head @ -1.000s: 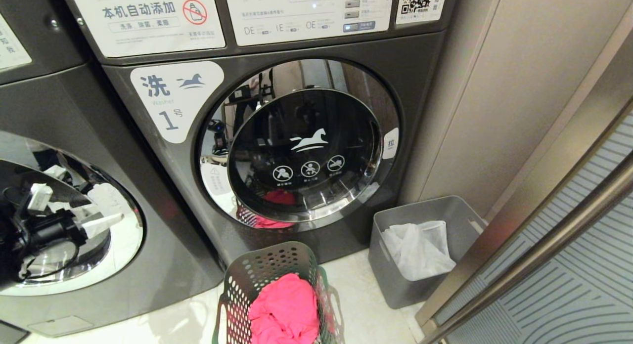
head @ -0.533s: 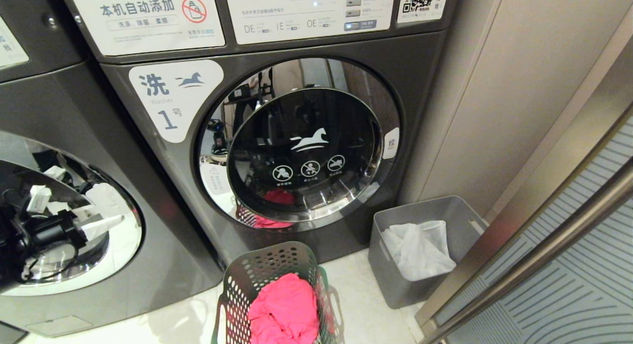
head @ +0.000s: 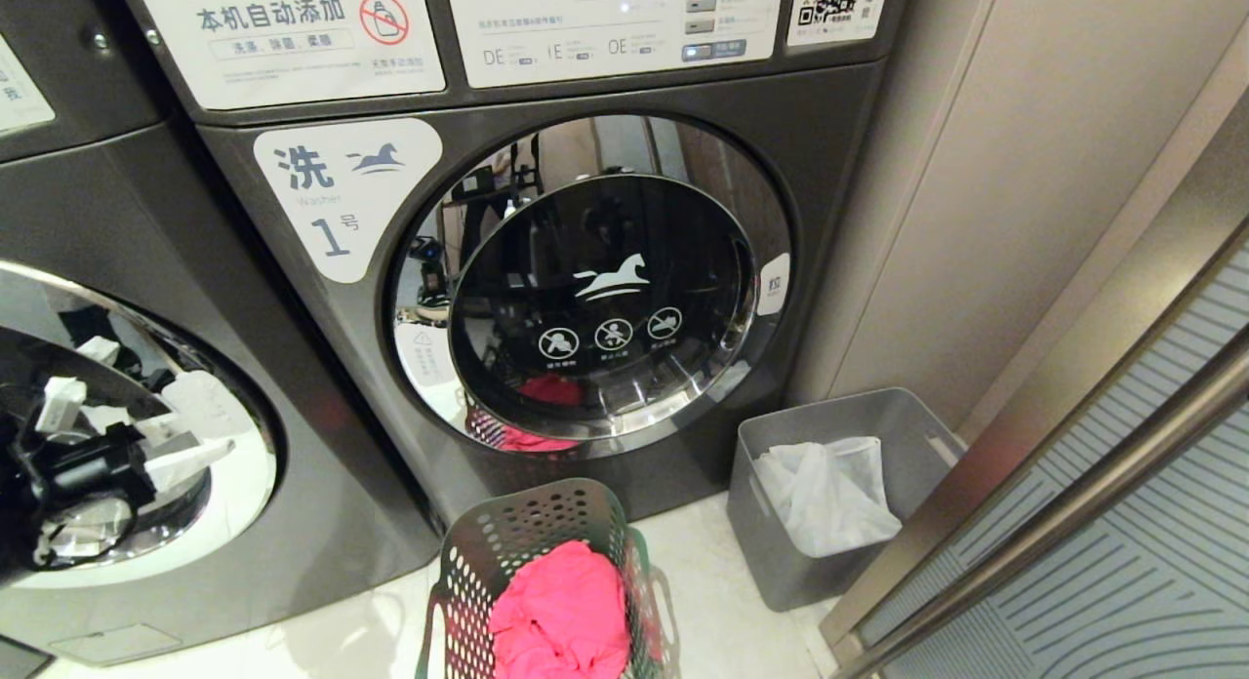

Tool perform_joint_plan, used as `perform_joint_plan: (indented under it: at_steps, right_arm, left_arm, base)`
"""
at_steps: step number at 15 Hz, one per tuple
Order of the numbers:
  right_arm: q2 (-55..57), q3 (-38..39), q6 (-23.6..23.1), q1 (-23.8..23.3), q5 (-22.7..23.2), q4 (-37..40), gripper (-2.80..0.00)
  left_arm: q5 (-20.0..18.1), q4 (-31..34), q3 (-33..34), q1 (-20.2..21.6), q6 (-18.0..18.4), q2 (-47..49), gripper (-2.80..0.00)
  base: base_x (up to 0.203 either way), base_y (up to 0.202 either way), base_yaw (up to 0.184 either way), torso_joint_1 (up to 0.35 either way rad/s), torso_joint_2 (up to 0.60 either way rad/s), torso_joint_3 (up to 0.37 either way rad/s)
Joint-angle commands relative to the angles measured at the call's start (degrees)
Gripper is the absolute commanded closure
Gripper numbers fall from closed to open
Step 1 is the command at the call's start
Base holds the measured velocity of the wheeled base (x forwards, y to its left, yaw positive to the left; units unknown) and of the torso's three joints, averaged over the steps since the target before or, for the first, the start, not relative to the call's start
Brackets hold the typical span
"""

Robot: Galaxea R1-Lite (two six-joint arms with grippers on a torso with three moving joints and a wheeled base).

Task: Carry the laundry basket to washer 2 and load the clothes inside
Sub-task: Open the lid of the washing machine

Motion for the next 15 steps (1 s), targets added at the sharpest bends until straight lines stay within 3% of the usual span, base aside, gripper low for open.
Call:
perform_joint_plan:
  at_steps: [1,7,12,15]
  right_arm:
    - [0.0,0.0,0.0,0.0,0.0,0.0,0.0]
    - [0.0,0.0,0.0,0.0,0.0,0.0,0.0]
    - [0.0,0.0,0.0,0.0,0.0,0.0,0.0]
    - [0.0,0.0,0.0,0.0,0.0,0.0,0.0]
  left_arm:
    - [0.4,-0.7,0.2,-0.2,0.2,-0.2,-2.8]
    - [0.4,-0.8,0.0,0.4,0.2,-0.1,-2.8]
    - [0.4,-0.5,-1.1,7.8,-1.2,-0.3,-2.8]
    - [0.4,0.4,-5.9,11.2,-2.0,0.6,-2.8]
  base:
    - [0.0,0.0,0.0,0.0,0.0,0.0]
    - [0.0,0.0,0.0,0.0,0.0,0.0]
    - [0.0,0.0,0.0,0.0,0.0,0.0]
    - [0.0,0.0,0.0,0.0,0.0,0.0]
